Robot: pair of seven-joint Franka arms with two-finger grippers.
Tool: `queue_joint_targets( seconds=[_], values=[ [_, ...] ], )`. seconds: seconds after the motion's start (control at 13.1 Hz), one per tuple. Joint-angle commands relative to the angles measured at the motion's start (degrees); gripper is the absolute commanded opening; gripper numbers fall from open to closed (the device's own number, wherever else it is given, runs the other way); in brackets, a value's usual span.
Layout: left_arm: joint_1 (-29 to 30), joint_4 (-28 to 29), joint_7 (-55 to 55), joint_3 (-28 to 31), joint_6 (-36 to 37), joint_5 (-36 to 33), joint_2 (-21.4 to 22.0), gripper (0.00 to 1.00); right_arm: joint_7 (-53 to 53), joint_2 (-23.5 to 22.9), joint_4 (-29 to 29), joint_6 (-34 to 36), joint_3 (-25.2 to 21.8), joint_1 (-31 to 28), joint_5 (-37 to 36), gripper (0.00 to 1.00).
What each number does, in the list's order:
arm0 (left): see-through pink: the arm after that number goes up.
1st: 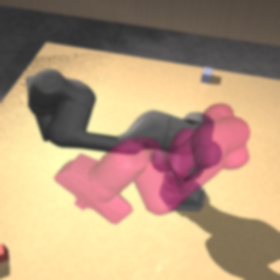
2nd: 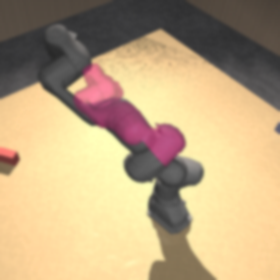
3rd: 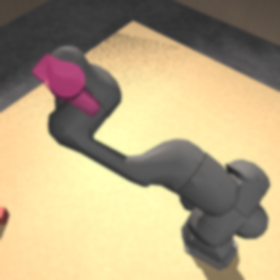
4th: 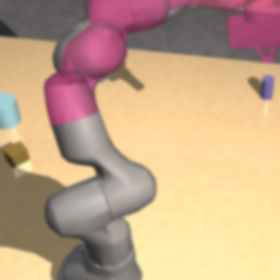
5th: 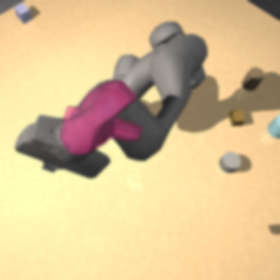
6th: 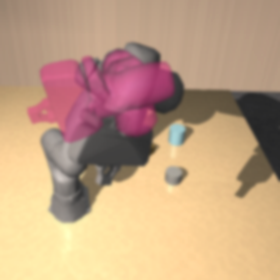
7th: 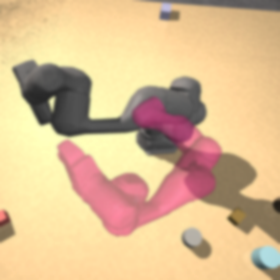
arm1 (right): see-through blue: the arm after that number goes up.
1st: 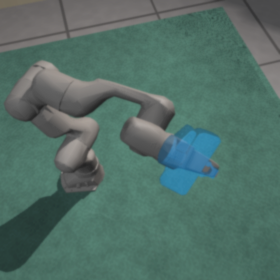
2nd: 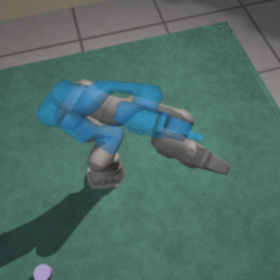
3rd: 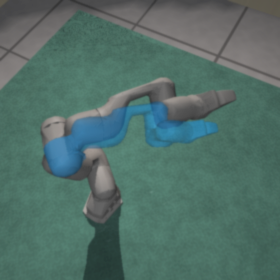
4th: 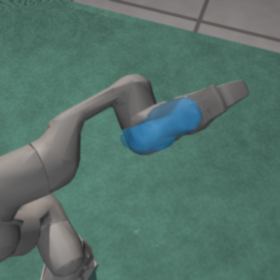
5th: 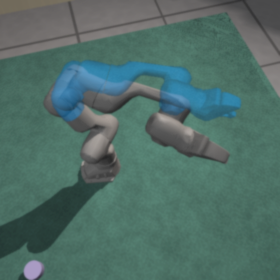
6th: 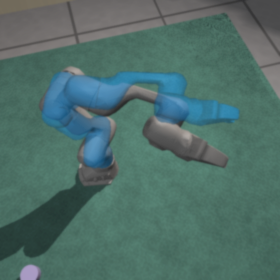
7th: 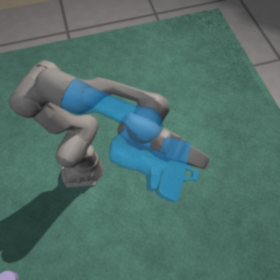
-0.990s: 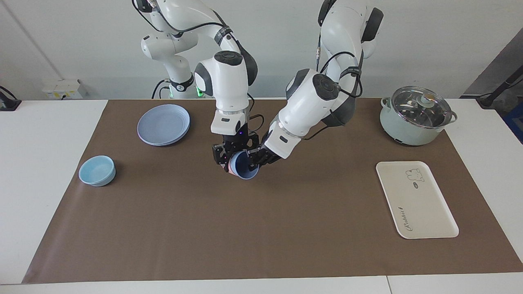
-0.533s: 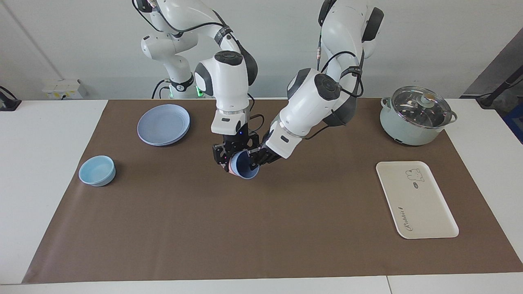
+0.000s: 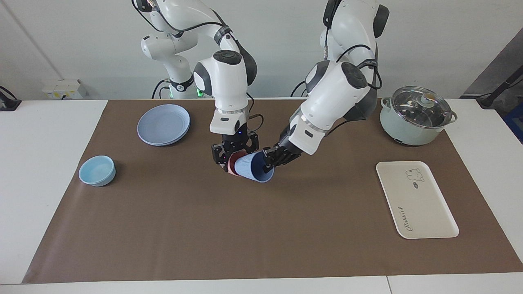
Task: Place cup on tray
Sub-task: 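Move the blue cup over the tray while the right gripper withdraws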
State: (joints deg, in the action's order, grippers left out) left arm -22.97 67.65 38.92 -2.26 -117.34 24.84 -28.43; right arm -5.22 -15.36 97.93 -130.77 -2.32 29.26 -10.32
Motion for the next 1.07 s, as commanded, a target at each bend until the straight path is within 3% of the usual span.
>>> queue_joint_targets(
  seconds=[0.0, 0.3, 0.53, 0.76, 0.99],
  values=[
    [5.55, 0.29, -0.25, 0.24, 2.46, -3.89, 3.03, 0.0, -1.02, 0.94, 0.77, -0.45, 0.3, -0.52, -1.54, 0.0],
    [12.05, 2.29, -3.13, 0.07, 1.68, -17.6, 4.61, 0.0, 1.77, 0.51, 0.68, -3.59, -0.05, -2.44, -1.37, 0.0],
    [20.13, 12.72, -16.55, 0.15, -3.65, -19.04, 8.73, 0.0, 6.78, -0.11, 0.68, -7.65, 0.21, -6.91, 0.47, 0.0],
    [25.76, 30.38, -33.77, 1.03, -21.29, -19.22, 14.88, 0.0, 20.97, -0.9, 0.95, -13.1, 0.3, -11.83, 14.66, 0.0],
    [30.6, 37.97, -44.95, 1.03, -26.44, -19.22, 17.09, 0.0, 45.65, -1.34, 1.12, -13.99, 0.21, -18.51, 39.15, 0.0]
  ],
)
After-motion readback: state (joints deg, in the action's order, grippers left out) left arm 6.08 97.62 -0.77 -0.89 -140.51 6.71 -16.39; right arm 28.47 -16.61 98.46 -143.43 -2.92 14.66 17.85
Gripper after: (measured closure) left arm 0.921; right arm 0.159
